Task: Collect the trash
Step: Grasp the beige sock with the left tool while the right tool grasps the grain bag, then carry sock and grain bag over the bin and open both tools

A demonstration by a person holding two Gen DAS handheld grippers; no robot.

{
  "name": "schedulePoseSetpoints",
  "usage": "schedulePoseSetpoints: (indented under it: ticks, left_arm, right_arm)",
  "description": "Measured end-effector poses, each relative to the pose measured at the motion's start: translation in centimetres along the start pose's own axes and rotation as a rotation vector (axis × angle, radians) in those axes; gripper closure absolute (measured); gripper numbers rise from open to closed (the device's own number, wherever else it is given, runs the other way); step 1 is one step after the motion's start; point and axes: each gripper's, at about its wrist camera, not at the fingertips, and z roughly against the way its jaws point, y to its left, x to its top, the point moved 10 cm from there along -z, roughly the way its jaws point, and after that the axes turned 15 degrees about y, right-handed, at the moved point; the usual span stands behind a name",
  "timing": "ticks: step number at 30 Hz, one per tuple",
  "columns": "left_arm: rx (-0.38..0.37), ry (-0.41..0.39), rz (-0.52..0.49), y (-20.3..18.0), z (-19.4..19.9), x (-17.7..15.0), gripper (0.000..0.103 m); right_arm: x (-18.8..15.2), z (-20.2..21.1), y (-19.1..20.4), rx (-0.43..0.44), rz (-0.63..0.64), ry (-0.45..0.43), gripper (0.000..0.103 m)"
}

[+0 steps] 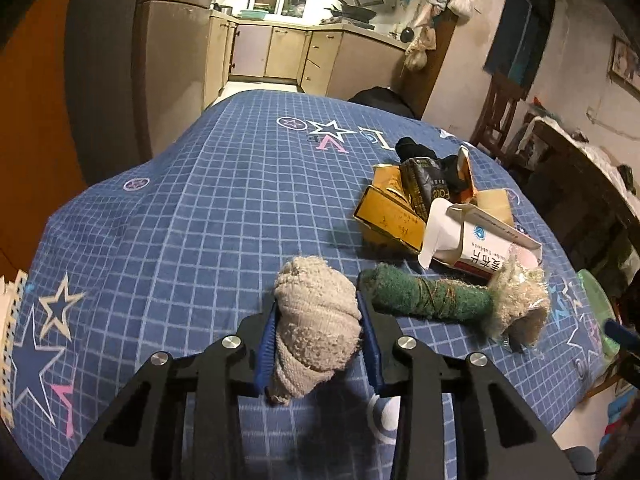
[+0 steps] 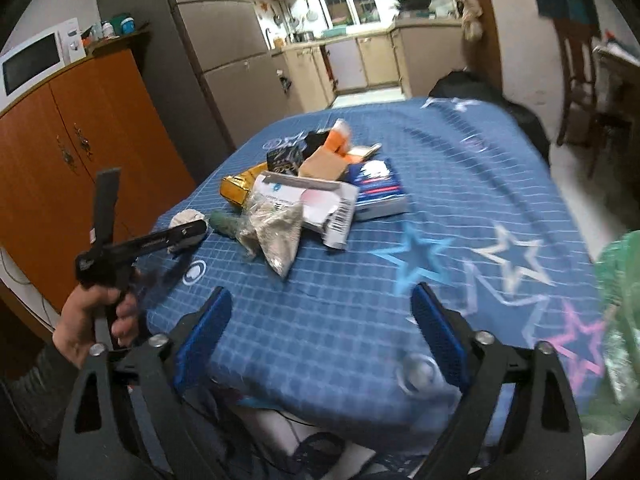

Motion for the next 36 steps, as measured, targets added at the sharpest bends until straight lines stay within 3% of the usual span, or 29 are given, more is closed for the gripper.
schedulePoseSetpoints:
  ticks: [5, 13, 15, 17, 19, 26, 36]
  left_arm:
    - [-0.003, -0.016, 0.017, 0.2, 0.6, -0.4, 0.066]
    - [0.007, -0.051, 0.013, 0.1, 2.1, -1.6, 0.066]
    - [0.005, -0.045, 0.017, 0.1, 1.9, -1.7, 0.066]
    - [0.005, -0.037, 0.018, 0.1, 1.6, -2.0, 0.066]
    - [0.005, -0.033, 0.018, 0.1, 1.5, -2.2, 0.066]
    - [-0.013, -0.049, 0.027, -0.1, 2.6, -2.8, 0.066]
    - [-0.094, -0.118, -0.084, -7.1, 7.0, -2.4, 0.066]
  right_arm:
    - [2.2, -4.2, 3.4, 0.045, 0.035, 0.056, 0.023]
    - [5.3, -8.9, 5.0, -0.044, -0.007, 0.088, 0.024]
    - [5.6, -9.7, 4.6, -0.080, -0.022, 0.094, 0.037]
    - [5.5, -10.0, 4.3, -0.093, -0.029, 0.088, 0.043]
    - [5.3, -9.7, 4.3, -0.102, -0.025, 0.076, 0.049]
    - [4.4, -6.6, 4.8, -0.094, -0.008, 0.009, 0.056]
    - [3.6, 0.6, 4.9, -0.147, 0.030, -0.127, 0.058]
